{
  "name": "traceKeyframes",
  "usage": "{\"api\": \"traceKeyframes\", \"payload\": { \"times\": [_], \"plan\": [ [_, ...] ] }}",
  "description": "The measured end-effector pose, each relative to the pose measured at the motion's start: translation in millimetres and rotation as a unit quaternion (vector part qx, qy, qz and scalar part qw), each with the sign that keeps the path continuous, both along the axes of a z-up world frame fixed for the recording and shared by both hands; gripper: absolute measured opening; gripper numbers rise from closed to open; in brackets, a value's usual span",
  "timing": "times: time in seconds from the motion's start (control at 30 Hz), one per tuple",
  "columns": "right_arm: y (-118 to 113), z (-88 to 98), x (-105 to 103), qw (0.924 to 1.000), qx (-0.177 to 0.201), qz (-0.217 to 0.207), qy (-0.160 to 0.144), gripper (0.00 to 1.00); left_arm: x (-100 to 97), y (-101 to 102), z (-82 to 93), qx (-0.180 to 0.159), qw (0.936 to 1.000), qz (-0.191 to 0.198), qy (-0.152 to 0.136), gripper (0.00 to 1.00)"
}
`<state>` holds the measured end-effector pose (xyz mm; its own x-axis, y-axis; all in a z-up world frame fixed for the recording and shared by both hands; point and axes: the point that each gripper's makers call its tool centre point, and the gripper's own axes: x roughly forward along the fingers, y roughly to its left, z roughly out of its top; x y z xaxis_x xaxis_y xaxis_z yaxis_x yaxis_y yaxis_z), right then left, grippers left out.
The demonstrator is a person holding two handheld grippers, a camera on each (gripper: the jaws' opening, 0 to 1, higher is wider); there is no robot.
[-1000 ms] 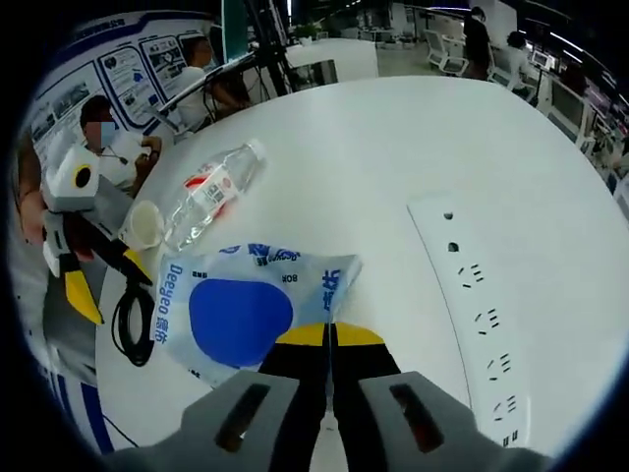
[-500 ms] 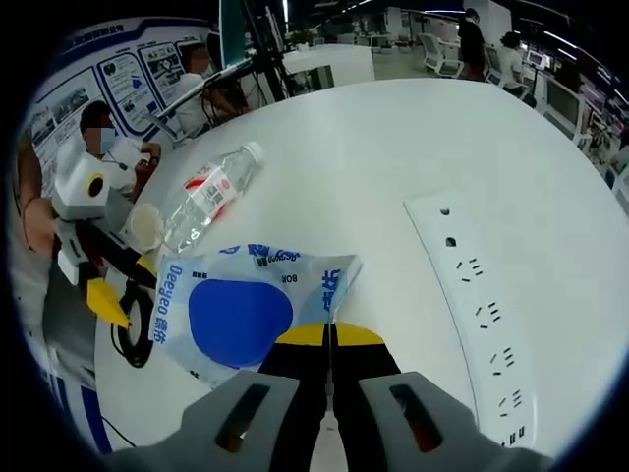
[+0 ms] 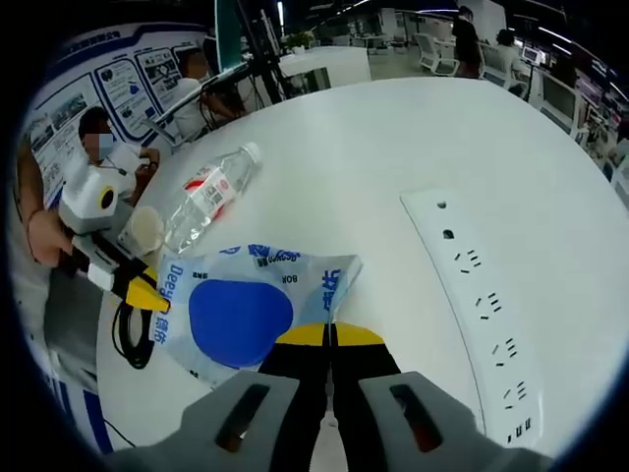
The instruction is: Arrange the tabletop items into an orderly group along one side of the table until the central work area is clear of visible clutter.
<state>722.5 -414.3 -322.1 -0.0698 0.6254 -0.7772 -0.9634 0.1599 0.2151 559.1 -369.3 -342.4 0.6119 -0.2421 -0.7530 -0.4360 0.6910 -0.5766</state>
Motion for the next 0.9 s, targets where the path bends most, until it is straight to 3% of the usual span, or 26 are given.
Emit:
{"api": "traceKeyframes", "payload": {
  "times": [0.4, 0.57, 0.63, 0.7, 0.9],
  "plan": [
    [-16.5, 25.3, -2.9, 0.9995, 0.007, -0.031, -0.005, 0.00, 4.4, -6.2, 18.4, -0.009, 0.9996, -0.014, -0.024, 0.00],
    [-29.9, 43.5, -4.6, 0.9978, 0.013, -0.064, -0.009, 0.00, 7.2, -9.3, 34.6, -0.020, 0.9986, -0.028, -0.041, 0.00],
    [-36.9, 51.3, -5.8, 0.9967, 0.017, -0.079, -0.012, 0.00, 10.5, -10.0, 45.5, -0.009, 0.9968, -0.053, -0.059, 0.00],
    [-44.3, 59.9, -6.5, 0.9947, 0.020, -0.100, -0.016, 0.00, 11.9, -11.0, 51.6, -0.021, 0.9964, -0.054, -0.062, 0.00],
    [-65.1, 90.3, -11.9, 0.9865, 0.045, -0.155, -0.028, 0.00, 20.7, -6.7, 78.4, -0.014, 0.9916, -0.083, -0.098, 0.00]
  ]
}}
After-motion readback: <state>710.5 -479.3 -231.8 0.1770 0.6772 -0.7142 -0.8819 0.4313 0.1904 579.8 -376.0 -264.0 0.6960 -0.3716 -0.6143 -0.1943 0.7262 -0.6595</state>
